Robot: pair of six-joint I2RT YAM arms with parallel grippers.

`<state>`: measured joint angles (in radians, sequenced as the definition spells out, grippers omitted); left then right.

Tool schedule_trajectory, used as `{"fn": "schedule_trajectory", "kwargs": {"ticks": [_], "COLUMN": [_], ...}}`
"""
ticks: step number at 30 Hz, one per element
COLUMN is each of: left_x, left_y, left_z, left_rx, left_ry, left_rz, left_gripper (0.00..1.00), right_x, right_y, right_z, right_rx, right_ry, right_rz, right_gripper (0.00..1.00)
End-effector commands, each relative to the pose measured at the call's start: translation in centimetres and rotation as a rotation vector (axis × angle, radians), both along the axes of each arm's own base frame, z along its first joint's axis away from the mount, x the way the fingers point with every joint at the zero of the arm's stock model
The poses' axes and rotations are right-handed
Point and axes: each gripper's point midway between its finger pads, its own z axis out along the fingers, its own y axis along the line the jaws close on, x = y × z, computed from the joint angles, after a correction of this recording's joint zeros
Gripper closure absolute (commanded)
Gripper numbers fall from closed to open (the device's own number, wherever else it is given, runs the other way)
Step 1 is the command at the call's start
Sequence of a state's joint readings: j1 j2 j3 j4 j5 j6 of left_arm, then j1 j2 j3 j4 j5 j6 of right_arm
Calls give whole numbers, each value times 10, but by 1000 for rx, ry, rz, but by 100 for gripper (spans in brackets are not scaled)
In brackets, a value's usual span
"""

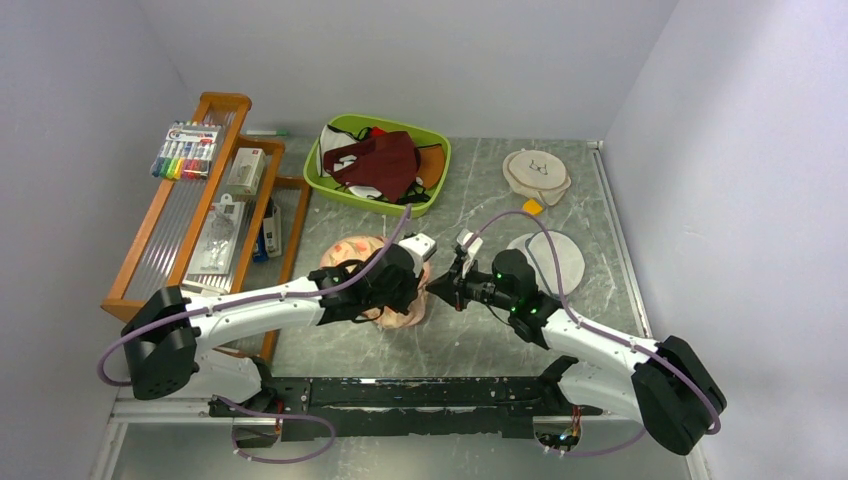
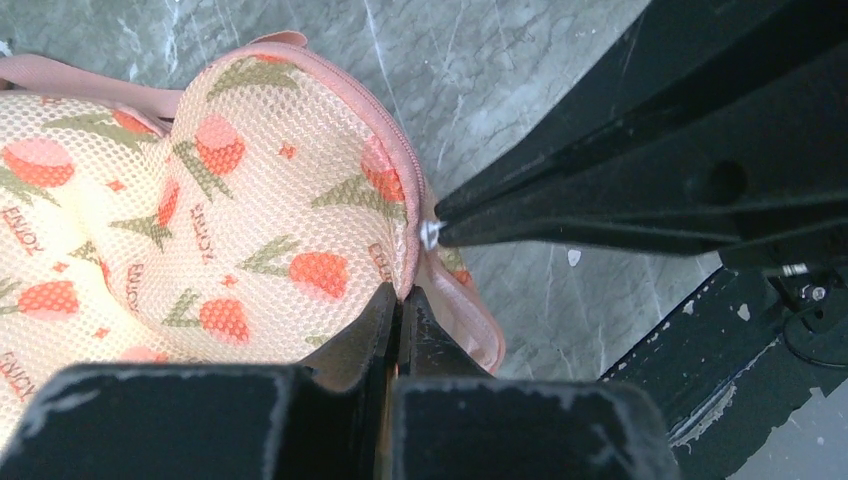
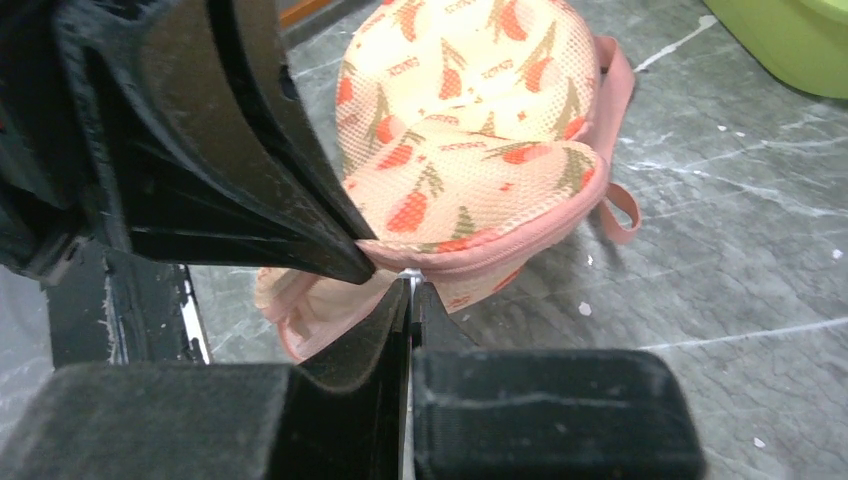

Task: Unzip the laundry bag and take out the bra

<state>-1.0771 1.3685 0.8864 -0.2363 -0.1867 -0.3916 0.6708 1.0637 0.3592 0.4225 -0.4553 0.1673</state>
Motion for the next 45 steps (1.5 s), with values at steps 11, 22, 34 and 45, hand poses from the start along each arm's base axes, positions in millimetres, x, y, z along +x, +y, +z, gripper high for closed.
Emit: {"fn": "schedule_trajectory", "kwargs": {"ticks": [11, 22, 34, 45], "left_x": [-22, -41, -53, -35], "left_y": [10, 18, 37, 15], "left_z": [2, -13, -26, 41], "left_rx": [-49, -77, -85, -297], "left_ry": [11, 64, 133, 128], "left_rz": [-87, -115, -24, 112], "left_gripper": [93, 93, 92, 36], "right_x": [46, 86, 61, 16], "right_y": [-35, -28, -20, 1], "right_z": [-17, -42, -38, -15], "right_rx": [-50, -78, -6, 86], "right_ry": [-100, -8, -104, -178], "right_rz": [-302, -381, -225, 56], "right_gripper": [100, 100, 100, 100]}}
